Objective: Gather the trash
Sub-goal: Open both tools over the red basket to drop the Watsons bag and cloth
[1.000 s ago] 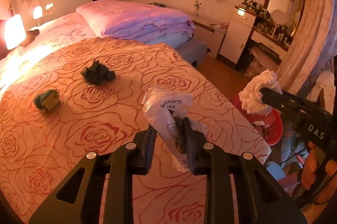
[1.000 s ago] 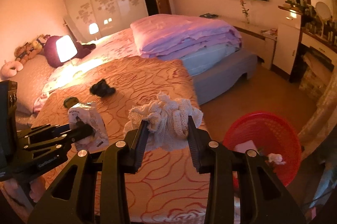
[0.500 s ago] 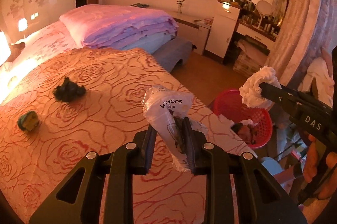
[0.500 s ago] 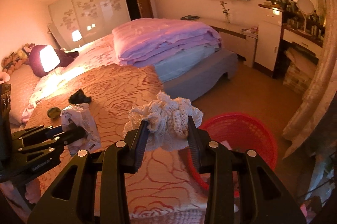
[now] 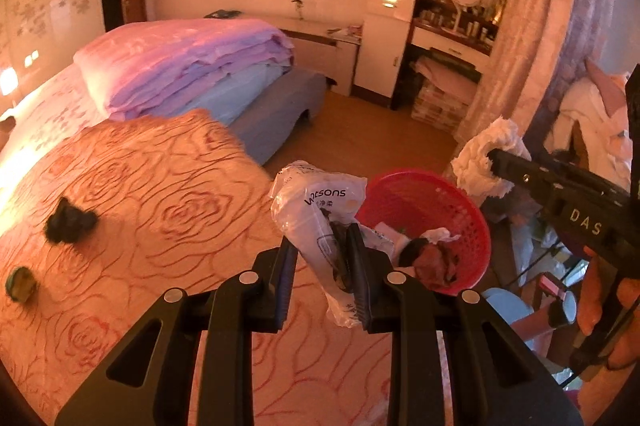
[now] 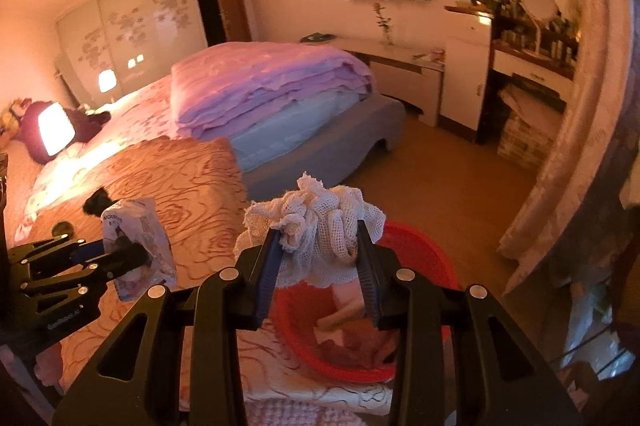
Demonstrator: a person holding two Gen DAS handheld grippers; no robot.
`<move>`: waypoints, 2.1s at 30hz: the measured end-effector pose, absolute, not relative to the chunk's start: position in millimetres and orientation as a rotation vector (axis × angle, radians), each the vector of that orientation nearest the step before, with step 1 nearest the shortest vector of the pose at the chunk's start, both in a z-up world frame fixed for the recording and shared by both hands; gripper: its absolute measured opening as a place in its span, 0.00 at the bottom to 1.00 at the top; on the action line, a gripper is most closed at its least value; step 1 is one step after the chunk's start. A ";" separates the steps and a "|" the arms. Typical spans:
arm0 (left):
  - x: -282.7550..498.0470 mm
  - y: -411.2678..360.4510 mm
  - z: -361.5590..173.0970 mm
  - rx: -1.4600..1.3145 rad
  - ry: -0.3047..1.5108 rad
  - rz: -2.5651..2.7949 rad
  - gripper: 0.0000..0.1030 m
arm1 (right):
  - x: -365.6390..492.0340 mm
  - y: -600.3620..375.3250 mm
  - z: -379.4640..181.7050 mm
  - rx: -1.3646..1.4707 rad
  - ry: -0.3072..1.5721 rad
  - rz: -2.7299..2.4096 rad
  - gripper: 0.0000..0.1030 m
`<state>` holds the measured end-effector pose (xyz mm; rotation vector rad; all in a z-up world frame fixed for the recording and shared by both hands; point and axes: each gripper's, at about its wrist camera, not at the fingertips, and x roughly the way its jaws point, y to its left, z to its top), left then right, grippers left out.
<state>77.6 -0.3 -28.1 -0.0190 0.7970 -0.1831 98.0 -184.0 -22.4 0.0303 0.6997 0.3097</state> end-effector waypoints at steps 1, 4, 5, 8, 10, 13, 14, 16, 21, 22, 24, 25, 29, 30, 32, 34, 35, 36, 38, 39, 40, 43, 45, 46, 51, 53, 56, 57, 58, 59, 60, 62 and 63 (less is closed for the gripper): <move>80.7 -3.7 -28.6 -0.015 0.801 -0.190 0.23 | 99.2 -188.2 -24.4 0.039 0.704 0.303 0.34; 89.5 -17.3 -32.0 -0.006 0.817 -0.217 0.23 | 103.1 -200.7 -33.5 0.061 0.725 0.277 0.34; 92.4 -22.0 -33.4 -0.006 0.824 -0.228 0.23 | 105.1 -204.9 -36.6 0.066 0.733 0.267 0.34; 100.0 -33.1 -39.2 -0.007 0.841 -0.258 0.23 | 110.9 -214.3 -41.3 0.084 0.744 0.244 0.34; 105.3 -42.9 -44.6 -0.001 0.854 -0.277 0.23 | 113.5 -218.9 -44.2 0.090 0.748 0.232 0.34; 112.0 -55.5 -52.5 0.018 0.872 -0.312 0.23 | 117.7 -223.7 -49.2 0.100 0.762 0.216 0.34; 114.3 -59.8 -55.5 0.028 0.876 -0.321 0.23 | 120.1 -226.1 -52.1 0.106 0.771 0.208 0.34; 119.4 -68.1 -62.6 0.042 0.887 -0.344 0.23 | 123.6 -229.2 -57.1 0.117 0.787 0.200 0.34; 131.0 -82.5 -80.8 0.062 0.925 -0.368 0.23 | 131.1 -231.2 -72.1 0.140 0.833 0.192 0.34; 133.1 -85.1 -84.5 0.067 0.931 -0.372 0.23 | 133.0 -231.4 -74.7 0.141 0.839 0.188 0.35; 135.8 -89.5 -90.0 0.072 0.941 -0.379 0.24 | 136.8 -233.5 -80.7 0.147 0.854 0.181 0.35; 137.0 -90.2 -91.9 0.071 0.948 -0.381 0.24 | 137.8 -234.0 -83.3 0.148 0.860 0.178 0.35; 141.0 -90.4 -98.6 0.067 0.966 -0.385 0.30 | 141.8 -235.5 -91.3 0.158 0.880 0.169 0.35; 141.6 -90.3 -99.5 0.066 0.967 -0.385 0.37 | 142.6 -235.3 -92.7 0.159 0.883 0.167 0.36; 142.1 -89.4 -99.7 0.064 0.964 -0.387 0.48 | 144.1 -235.1 -95.1 0.163 0.888 0.163 0.40; 141.1 -89.8 -98.8 0.062 0.959 -0.387 0.57 | 145.1 -235.0 -96.6 0.169 0.891 0.157 0.43; 140.6 -89.4 -98.6 0.061 0.959 -0.389 0.59 | 145.2 -235.3 -97.0 0.174 0.893 0.156 0.45; 140.2 -88.6 -98.3 0.058 0.959 -0.388 0.61 | 145.4 -235.6 -96.5 0.176 0.893 0.154 0.46; 140.0 -85.0 -96.8 0.051 0.957 -0.379 0.63 | 144.9 -235.0 -95.5 0.175 0.889 0.151 0.47; 139.3 -83.5 -95.7 0.047 0.954 -0.373 0.64 | 144.5 -235.5 -95.3 0.175 0.888 0.149 0.47; 138.5 -80.8 -93.9 0.042 0.949 -0.365 0.65 | 144.5 -235.7 -95.1 0.175 0.886 0.149 0.47; 136.4 -72.1 -87.6 0.030 0.935 -0.343 0.66 | 143.4 -234.2 -93.2 0.173 0.878 0.149 0.48; 134.6 -64.3 -83.5 0.024 0.923 -0.329 0.68 | 142.1 -233.9 -92.1 0.170 0.875 0.150 0.48; 133.1 -60.7 -81.3 0.020 0.917 -0.321 0.69 | 141.5 -233.5 -90.7 0.169 0.873 0.150 0.49; 125.5 -48.7 -73.3 0.018 0.893 -0.281 0.71 | 135.3 -227.4 -78.6 0.137 0.831 0.146 0.53; 121.2 -43.5 -69.9 0.018 0.880 -0.263 0.73 | 132.7 -224.7 -75.0 0.126 0.813 0.144 0.56; 116.9 -37.2 -65.8 0.024 0.863 -0.239 0.74 | 130.0 -219.7 -71.5 0.113 0.796 0.149 0.60; 115.2 -34.9 -64.5 0.024 0.857 -0.230 0.74 | 129.1 -217.3 -70.8 0.109 0.793 0.154 0.62; 114.4 -32.8 -63.8 0.022 0.855 -0.225 0.74 | 128.1 -214.7 -70.3 0.106 0.791 0.162 0.62; 113.2 -29.9 -62.9 0.018 0.853 -0.218 0.74 | 126.8 -212.4 -69.9 0.104 0.789 0.167 0.64; 112.3 -28.0 -61.9 0.014 0.852 -0.212 0.74 | 125.6 -210.3 -69.5 0.103 0.788 0.174 0.66; 109.4 -23.6 -60.3 0.009 0.849 -0.197 0.74 | 122.0 -204.2 -68.0 0.098 0.782 0.191 0.69; 108.3 -21.1 -59.2 0.010 0.846 -0.187 0.75 | 120.4 -200.8 -67.1 0.093 0.778 0.198 0.70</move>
